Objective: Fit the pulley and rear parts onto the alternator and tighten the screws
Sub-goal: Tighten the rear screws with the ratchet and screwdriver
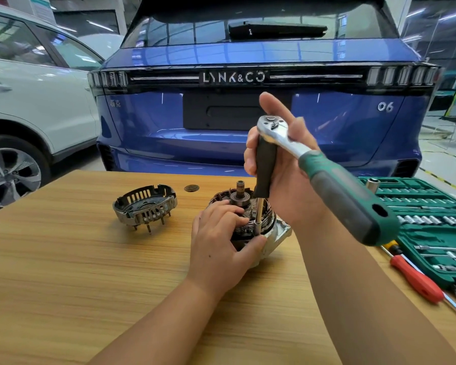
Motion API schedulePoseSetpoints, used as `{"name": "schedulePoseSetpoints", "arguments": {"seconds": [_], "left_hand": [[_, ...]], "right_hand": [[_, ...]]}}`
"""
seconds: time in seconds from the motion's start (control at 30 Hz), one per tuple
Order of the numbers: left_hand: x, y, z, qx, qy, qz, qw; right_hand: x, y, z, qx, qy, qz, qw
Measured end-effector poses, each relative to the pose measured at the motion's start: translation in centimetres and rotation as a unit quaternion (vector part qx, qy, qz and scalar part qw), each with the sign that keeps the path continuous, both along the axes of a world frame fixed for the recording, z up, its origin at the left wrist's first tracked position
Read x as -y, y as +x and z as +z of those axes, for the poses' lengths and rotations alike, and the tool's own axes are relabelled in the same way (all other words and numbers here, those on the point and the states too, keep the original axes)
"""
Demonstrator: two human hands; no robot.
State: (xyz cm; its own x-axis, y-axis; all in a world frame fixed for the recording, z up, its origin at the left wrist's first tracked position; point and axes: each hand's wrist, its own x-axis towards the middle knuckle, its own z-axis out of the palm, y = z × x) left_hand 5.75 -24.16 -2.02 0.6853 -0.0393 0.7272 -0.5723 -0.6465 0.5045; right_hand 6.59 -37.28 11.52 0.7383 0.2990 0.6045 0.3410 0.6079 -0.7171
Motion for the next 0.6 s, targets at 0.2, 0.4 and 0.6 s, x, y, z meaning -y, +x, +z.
{"name": "schedulePoseSetpoints", "arguments": {"seconds": [0.2,0.4,0.6], "left_hand": [[0.1,-0.1,-0.1,-0.004,-0.005,0.006,1.000],[-0.1,-0.2,0.1,-0.019,0.001,0.003,1.000],[0.0,-0.4,0.3,-0.028,0.008,0.002,1.000]], "right_hand": [[-1.3,-1.2,-0.2,0.010,-0.051,-0.265,0.963],[-1.3,-1.3,-0.5,0.046,-0.034,-0.179,0.982],[-1.6,-0.4,-1.2,0.127,-0.022,-0.170,0.977]]}}
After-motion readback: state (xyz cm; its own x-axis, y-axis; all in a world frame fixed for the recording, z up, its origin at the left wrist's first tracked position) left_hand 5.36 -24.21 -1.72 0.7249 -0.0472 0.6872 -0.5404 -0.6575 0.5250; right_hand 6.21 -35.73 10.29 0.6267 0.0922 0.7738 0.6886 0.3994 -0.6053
